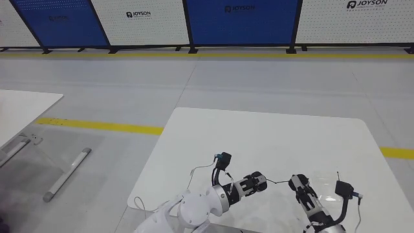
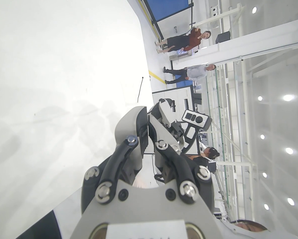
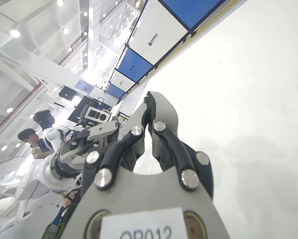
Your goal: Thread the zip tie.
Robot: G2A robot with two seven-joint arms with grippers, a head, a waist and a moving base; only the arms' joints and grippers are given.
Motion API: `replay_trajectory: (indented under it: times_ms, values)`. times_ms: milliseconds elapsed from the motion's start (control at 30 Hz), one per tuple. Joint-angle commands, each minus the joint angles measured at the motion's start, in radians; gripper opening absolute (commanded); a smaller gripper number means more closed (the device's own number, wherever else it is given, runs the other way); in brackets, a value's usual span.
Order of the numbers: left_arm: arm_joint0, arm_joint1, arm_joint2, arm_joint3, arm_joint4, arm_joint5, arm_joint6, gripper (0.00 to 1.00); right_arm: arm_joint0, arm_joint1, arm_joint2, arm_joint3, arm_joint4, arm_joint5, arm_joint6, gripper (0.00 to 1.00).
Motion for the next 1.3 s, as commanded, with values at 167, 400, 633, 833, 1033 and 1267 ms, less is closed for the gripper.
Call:
replay_trajectory:
  times_ms: [167,400,633,833,1033,1267]
  values:
    - [0.000,0.000,0.000,0.000,0.000,0.000,0.000,0.00,-0.012,-0.005,0.003,-0.003,-0.011,-0.006,-0.007,0.00]
    - [0.000,0.000,0.000,0.000,0.000,0.000,0.000,0.00,-0.026,-0.009,0.013,-0.010,-0.010,-0.019,-0.014,0.00]
    - [0.000,0.000,0.000,0.000,0.000,0.000,0.000,0.00,-0.019,-0.014,0.008,-0.008,-0.019,-0.005,-0.004,0.00]
    - [0.000,0.000,0.000,0.000,0.000,0.000,0.000,0.00,-0.015,-0.018,0.008,-0.006,-0.022,-0.004,0.004,0.00]
    - [0.000,0.000,0.000,0.000,0.000,0.000,0.000,0.00,-0.011,-0.023,0.004,-0.006,-0.017,0.003,0.014,0.00]
    - [0.001,-0.001,0.003,0.001,0.004,-0.012,0.005,0.00,-0.006,-0.029,0.002,-0.001,0.003,0.001,0.019,0.00]
